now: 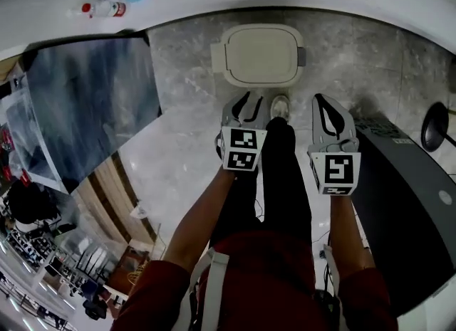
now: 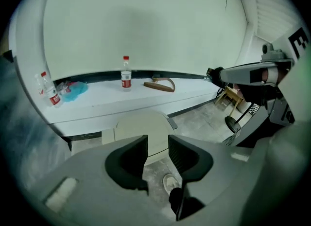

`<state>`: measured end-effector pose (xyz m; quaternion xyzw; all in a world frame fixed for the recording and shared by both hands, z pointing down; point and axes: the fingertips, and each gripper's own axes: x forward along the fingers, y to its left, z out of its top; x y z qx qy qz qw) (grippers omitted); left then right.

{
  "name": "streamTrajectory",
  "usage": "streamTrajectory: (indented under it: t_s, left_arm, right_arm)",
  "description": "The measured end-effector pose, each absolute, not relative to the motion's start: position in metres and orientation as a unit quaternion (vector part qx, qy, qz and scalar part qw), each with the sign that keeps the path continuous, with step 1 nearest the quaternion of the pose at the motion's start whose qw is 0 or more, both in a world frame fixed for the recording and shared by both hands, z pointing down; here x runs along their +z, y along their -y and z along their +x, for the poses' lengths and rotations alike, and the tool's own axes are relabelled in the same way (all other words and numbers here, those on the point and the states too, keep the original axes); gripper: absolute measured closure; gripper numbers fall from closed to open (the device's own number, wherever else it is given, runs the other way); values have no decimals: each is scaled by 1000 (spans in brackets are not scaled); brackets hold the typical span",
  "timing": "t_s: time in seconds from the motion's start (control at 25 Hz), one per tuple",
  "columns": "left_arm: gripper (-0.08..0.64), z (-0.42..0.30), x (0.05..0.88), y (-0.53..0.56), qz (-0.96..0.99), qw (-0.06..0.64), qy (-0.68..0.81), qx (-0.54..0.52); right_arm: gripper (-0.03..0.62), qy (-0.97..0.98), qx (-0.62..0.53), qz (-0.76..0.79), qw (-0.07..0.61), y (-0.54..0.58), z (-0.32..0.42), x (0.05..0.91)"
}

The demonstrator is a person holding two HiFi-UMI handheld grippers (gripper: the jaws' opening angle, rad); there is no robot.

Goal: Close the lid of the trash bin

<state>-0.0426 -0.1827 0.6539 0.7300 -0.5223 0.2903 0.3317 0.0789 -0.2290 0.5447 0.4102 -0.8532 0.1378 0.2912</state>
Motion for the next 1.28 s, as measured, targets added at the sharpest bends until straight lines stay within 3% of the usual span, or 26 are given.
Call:
streamTrajectory:
  t_s: [0.52, 0.88, 1.28]
  left_arm:
    - [425, -138, 479, 89, 711, 271, 617, 204]
    - [425, -175, 369, 37, 708, 193, 667, 125]
    - [425, -222, 233, -12, 706, 23, 706, 54]
  right_arm:
    - [592, 865, 71, 425, 256, 166, 29, 406]
    - [592, 874, -19, 429, 227, 104, -1, 312]
    - [592, 878, -61, 461, 114, 48, -16, 202]
